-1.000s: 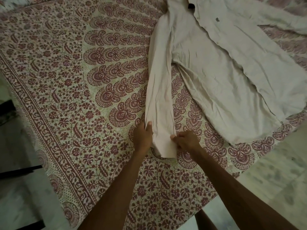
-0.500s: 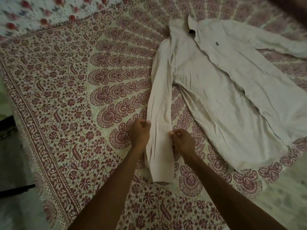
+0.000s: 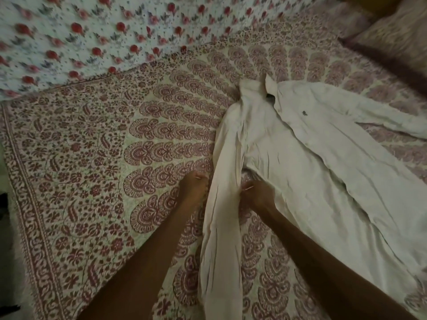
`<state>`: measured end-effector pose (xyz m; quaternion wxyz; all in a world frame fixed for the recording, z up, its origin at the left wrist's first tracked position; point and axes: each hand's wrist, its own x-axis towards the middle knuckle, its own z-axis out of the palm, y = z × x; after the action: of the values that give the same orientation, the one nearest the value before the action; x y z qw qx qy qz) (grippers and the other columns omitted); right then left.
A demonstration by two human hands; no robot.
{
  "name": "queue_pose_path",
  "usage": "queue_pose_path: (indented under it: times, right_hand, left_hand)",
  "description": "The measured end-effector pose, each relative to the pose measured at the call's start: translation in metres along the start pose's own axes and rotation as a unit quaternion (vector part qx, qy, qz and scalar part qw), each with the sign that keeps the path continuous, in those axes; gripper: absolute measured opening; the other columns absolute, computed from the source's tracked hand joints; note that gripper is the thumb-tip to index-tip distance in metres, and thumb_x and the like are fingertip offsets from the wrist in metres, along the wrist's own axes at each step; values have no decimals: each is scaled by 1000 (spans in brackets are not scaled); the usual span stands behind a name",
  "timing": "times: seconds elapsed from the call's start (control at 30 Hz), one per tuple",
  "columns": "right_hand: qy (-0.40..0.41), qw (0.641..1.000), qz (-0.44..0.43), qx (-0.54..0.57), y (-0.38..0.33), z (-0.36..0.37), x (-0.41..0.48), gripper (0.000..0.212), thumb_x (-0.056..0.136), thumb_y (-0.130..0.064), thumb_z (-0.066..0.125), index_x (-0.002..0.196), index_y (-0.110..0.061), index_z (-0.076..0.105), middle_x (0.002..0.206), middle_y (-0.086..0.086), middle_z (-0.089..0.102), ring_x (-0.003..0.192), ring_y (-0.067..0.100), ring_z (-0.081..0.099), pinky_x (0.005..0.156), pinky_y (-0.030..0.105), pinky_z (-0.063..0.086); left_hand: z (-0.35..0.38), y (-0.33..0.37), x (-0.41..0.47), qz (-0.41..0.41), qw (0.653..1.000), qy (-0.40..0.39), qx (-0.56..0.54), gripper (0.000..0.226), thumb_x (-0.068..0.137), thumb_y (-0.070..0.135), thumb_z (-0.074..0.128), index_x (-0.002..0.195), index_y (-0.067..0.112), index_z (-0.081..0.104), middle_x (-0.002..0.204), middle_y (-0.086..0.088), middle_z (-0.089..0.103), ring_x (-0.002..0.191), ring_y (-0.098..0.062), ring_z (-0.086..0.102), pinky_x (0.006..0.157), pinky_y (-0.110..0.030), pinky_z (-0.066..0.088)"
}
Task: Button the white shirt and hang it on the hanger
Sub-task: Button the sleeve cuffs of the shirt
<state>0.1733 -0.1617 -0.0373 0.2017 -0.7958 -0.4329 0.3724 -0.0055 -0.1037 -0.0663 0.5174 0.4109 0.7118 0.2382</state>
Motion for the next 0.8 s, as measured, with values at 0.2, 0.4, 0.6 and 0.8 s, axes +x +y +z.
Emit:
queue_pose_path:
  times: [0.2, 0.4, 0.6, 0.8]
  right_hand:
    - [40, 998, -44, -18, -28, -11, 90, 9, 88, -19, 59, 92, -23, 66, 93, -1, 72, 79, 17, 68, 74, 34, 58]
    - [44, 991, -113, -56, -30, -19, 158, 14, 92, -25, 57, 100, -22, 68, 91, -2, 71, 80, 17, 66, 67, 26, 46]
    - [4, 988, -138, -71, -36, -18, 185, 15, 95, -33, 57, 96, -22, 66, 77, -7, 65, 66, 12, 62, 56, 24, 44]
    - [-37, 986, -129, -102, -39, -9, 200, 22, 92, -44, 57, 101, -24, 61, 92, -4, 67, 81, 16, 63, 71, 34, 52]
  left_hand:
    - [30, 81, 71, 83, 994, 50, 50, 22, 89, 26, 56, 87, 8, 68, 81, -10, 68, 78, -30, 64, 65, -36, 50]
    - [64, 124, 145, 55, 992, 33, 112, 33, 93, 28, 56, 70, 4, 59, 61, -5, 47, 60, -20, 46, 53, -30, 30]
    - [52, 131, 172, 102, 970, 154, 157, 25, 94, 26, 61, 84, 6, 71, 77, -1, 60, 63, -14, 50, 48, -20, 30]
    - [45, 114, 195, 218, 886, 163, 376, 16, 99, 20, 51, 99, 8, 61, 92, -15, 68, 84, -31, 66, 62, -34, 44]
